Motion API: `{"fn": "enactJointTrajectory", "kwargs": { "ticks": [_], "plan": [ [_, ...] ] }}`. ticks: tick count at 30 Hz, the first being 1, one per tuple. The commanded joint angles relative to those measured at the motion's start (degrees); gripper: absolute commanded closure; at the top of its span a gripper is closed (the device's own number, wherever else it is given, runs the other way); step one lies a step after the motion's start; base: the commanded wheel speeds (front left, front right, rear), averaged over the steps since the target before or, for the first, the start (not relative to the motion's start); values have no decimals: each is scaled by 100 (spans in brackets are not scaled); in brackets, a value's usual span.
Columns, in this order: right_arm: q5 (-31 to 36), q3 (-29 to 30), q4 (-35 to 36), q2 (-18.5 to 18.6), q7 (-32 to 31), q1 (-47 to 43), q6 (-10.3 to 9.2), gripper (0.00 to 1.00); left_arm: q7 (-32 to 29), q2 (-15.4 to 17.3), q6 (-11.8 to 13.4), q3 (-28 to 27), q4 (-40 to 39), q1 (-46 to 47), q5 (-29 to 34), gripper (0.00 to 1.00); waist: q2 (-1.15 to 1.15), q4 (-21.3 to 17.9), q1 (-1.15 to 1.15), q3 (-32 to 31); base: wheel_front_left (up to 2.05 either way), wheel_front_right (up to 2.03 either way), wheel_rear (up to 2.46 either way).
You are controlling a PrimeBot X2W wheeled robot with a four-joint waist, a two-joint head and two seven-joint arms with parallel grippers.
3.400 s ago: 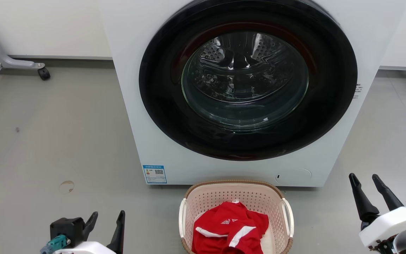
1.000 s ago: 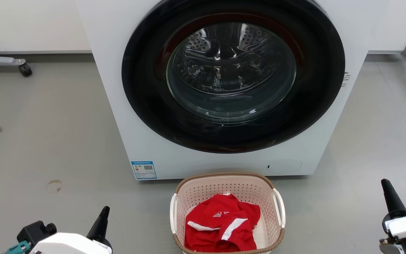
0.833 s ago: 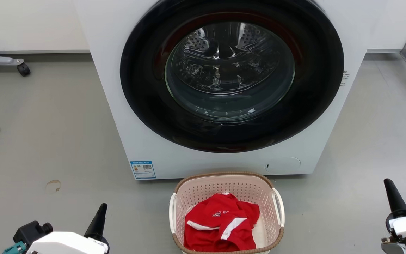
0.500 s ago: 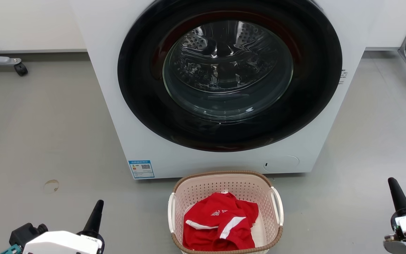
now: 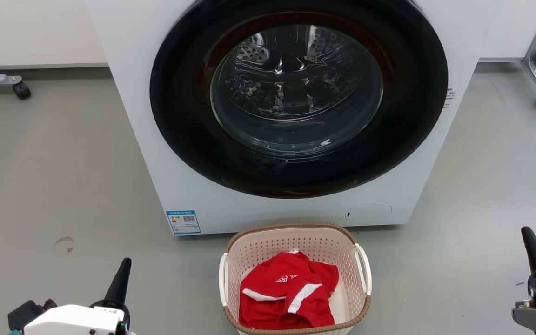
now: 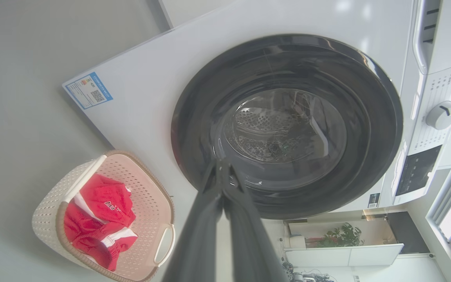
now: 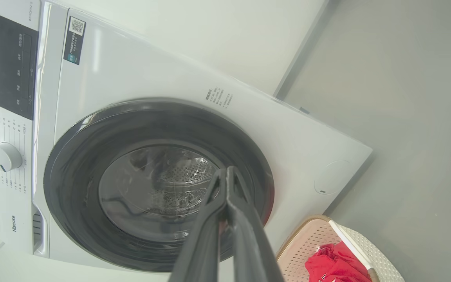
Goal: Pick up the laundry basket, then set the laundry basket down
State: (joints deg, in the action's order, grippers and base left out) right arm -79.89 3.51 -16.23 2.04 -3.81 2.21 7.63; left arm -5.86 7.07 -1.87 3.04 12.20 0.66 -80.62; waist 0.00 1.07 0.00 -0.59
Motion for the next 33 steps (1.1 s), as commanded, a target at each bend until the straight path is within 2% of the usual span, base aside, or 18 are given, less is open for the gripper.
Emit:
{"fn": "enactJointTrajectory", "kwargs": {
  "ticks": [1,24,33],
  "plan": [
    [-119,-20,168,122,-56,301,-11,100,-6,40,-80,-226,-112,374,-100,100,0,-3,0,2,0,0,0],
    [-1194,296,219,85,-265,395,-14,100,-39,-383,-548,-908,178,546,-1148,100,0,-105,0,75,0,0,0],
    [-1225,304,221,84,-271,398,-14,100,-43,-398,-561,-931,186,551,-1174,100,0,-107,0,77,0,0,0]
  ]
}}
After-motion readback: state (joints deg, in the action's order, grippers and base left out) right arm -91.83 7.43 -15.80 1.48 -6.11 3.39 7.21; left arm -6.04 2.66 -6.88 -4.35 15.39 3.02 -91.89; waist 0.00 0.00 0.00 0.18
